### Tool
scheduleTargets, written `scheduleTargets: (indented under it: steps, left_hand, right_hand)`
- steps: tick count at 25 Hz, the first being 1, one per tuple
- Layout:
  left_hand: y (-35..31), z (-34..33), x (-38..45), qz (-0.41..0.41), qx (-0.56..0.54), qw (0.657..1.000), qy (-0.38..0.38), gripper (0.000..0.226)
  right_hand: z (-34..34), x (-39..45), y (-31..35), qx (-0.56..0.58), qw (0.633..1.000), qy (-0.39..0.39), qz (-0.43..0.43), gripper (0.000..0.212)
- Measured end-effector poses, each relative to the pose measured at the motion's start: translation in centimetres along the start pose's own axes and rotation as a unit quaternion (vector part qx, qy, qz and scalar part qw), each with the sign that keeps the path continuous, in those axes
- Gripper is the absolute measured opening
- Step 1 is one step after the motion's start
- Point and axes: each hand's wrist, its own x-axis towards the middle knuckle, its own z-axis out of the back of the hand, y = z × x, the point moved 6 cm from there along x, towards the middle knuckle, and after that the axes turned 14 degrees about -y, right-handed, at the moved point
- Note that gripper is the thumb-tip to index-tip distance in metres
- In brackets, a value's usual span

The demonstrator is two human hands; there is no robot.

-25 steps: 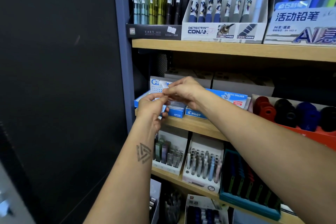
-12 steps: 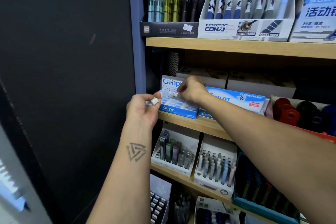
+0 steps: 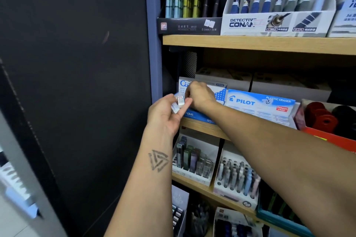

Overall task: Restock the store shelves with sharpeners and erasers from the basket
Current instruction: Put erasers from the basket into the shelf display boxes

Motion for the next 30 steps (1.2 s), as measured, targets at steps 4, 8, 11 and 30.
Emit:
scheduleTargets:
  steps: [4,8,11,30]
  left_hand:
    - [0.3,-0.4,-0.1,0.004,0.017,0.999,0.028,0.029]
    - [0.6,-0.5,-0.4,-0.049,0.081,0.995,0.027,0.031]
    - [1.0,-0.4,-0.5,-0.07,0.116,0.99,0.028,0.036]
    - [5.4,-4.6,-2.6,-0.057,0.204,0.975,0.066,0.039]
  right_hand:
    - [1.2,-0.4,-1.1,0.225,0.968,0.051,-0.097,0.015]
    - [3.4,-2.6,-1.9,0.472,0.854,0.144,-0.163,0.013]
    - [4.7,-3.2,-2.4,0.457,0.863,0.156,-0.147,0.009]
    - [12.7,-4.0,-14.0,0.213,0.96,0.08,-0.16,0.01]
